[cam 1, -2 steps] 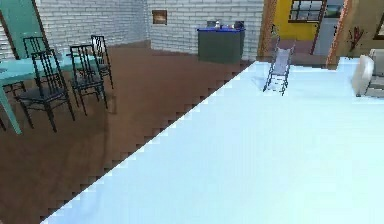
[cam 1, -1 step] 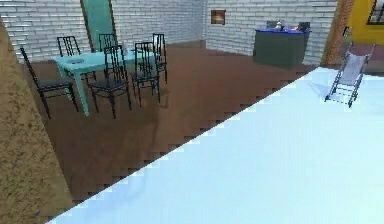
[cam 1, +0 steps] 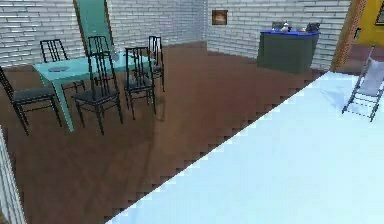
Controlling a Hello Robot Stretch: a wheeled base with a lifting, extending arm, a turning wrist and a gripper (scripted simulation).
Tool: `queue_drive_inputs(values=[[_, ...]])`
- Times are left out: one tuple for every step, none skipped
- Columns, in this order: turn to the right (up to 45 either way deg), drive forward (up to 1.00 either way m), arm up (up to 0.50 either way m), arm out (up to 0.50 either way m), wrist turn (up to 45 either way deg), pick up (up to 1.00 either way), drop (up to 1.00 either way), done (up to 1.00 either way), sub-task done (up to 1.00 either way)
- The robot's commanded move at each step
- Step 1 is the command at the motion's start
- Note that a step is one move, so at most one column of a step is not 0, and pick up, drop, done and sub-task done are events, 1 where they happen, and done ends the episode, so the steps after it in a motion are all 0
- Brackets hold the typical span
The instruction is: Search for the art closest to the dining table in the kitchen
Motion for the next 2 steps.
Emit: queue_drive_inputs(values=[[-24.0, 0.0, 0.0, 0.0, 0.0, 0.0, 0.0, 0.0, 0.0], [0.0, 1.0, 0.0, 0.0, 0.0, 0.0, 0.0, 0.0, 0.0]])
